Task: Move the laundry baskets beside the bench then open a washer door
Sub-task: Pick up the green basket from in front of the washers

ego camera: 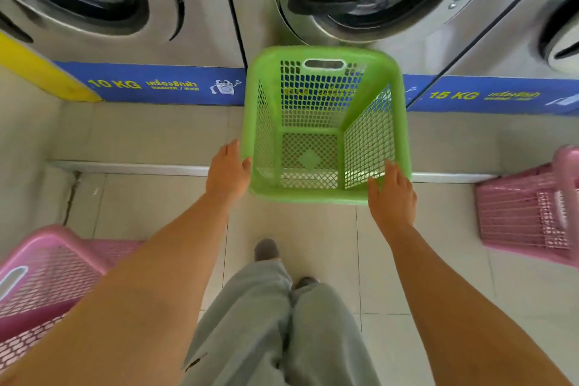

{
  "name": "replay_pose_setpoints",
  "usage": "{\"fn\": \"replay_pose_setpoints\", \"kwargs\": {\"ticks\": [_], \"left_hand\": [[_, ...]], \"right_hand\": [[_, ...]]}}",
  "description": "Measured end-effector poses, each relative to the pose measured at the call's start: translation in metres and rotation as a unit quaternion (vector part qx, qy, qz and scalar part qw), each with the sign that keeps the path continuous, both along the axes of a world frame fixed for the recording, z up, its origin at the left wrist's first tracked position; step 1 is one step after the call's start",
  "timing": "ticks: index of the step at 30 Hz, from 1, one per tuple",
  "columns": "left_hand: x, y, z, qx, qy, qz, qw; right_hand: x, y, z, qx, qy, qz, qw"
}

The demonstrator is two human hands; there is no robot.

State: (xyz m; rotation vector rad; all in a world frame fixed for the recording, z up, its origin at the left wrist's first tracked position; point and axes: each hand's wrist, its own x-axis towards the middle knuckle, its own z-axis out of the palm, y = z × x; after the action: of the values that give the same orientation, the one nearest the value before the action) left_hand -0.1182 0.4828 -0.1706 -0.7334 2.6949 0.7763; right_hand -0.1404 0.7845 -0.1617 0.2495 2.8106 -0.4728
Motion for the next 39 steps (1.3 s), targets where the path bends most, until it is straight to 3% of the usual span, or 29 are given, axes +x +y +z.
{"fn": "replay_pose_setpoints", "kwargs": {"ticks": [19,30,39], "left_hand": [[-0.115,0.01,-0.08,0.008,-0.062,0.085,0.994],[-0.09,0.019,-0.084,-0.025,-0.009,0.128,0.991],[-0.002,0.019,-0.064,-0.002,-0.003,0.203,0.979]], "right_hand": [[-0.173,0.04,-0.081,-0.021,-0.033,0.001,0.999],[-0.163,0.05,-0.092,-0.078,0.02,0.03,0.996],[-0.109,0.036,-0.075,-0.066,0.008,0.078,0.995]]}}
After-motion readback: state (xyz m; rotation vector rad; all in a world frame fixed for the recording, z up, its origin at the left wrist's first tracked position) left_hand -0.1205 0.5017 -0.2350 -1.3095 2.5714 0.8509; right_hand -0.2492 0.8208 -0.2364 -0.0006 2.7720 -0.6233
